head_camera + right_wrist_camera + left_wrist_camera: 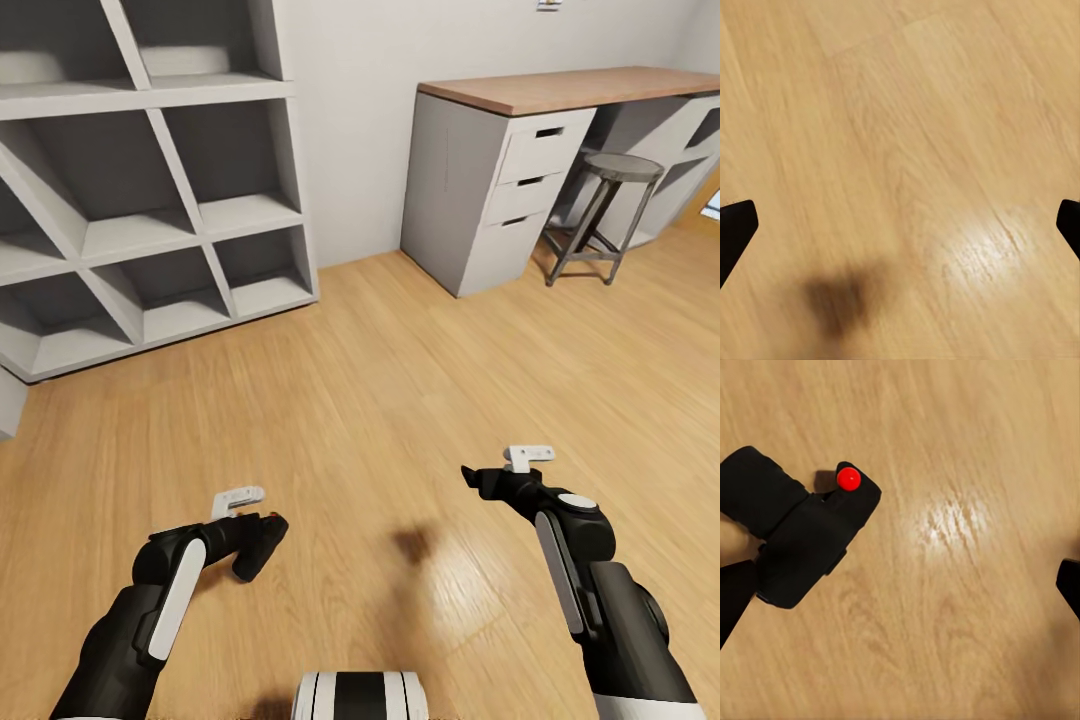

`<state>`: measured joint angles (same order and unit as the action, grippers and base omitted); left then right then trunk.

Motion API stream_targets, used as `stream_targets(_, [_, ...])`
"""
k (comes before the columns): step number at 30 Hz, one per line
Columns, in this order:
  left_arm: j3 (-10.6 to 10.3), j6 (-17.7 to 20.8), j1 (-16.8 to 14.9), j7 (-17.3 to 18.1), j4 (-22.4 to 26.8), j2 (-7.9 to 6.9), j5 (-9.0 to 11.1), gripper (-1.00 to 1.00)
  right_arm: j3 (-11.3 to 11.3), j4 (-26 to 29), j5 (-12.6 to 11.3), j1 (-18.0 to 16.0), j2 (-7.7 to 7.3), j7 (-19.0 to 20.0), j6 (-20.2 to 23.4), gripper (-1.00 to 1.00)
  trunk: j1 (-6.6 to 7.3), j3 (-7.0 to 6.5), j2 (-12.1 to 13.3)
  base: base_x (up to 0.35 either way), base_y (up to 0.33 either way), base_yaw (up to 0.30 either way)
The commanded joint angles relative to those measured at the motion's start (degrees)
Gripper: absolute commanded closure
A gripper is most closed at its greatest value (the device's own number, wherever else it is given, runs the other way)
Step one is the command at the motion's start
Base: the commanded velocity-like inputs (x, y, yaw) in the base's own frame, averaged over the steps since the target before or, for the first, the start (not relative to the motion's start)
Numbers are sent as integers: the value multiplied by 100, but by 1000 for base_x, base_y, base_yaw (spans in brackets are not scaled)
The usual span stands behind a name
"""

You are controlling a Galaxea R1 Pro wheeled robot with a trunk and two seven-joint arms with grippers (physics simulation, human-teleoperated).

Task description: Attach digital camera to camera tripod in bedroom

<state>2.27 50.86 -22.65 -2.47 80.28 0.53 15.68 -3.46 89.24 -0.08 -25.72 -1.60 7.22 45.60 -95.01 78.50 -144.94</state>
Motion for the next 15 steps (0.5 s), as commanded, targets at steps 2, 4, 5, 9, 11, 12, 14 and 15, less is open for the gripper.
stream_targets(2, [11, 29, -3, -26, 8, 7, 49, -100, -6, 6, 4, -3, -3, 25, 28, -100, -4, 49, -5, 0, 0, 0])
stream_targets(4, [11, 29, -3, -26, 9, 7, 49, -100, -6, 6, 10, -3, -5, 25, 28, -100, -9, 93, -7, 0, 0, 0])
stream_targets(5, [11, 29, -3, -26, 9, 8, 49, -100, -6, 6, 12, -3, -5, 25, 28, -100, -12, 116, -9, 0, 0, 0])
stream_targets(9, [11, 29, -3, -26, 11, 8, 49, -100, -6, 6, 42, -3, -6, 25, 33, -100, -22, 204, -14, 0, 0, 0])
stream_targets(11, [11, 29, -3, -26, 12, 8, 49, -100, -6, 6, 49, -3, -7, 25, 36, -100, -27, 248, -17, 0, 0, 0])
stream_targets(12, [11, 29, -3, -26, 11, 8, 49, -100, -6, 6, 50, -3, -7, 25, 36, -100, -30, 271, -18, 0, 0, 0])
stream_targets(14, [11, 29, -3, -26, 8, 8, 49, -100, -6, 6, 53, -3, -7, 25, 37, -100, -35, 315, -21, 0, 0, 0])
stream_targets(15, [11, 29, -3, -26, 7, 8, 49, -100, -6, 6, 55, -3, -7, 25, 37, -100, -37, 337, -22, 0, 0, 0])
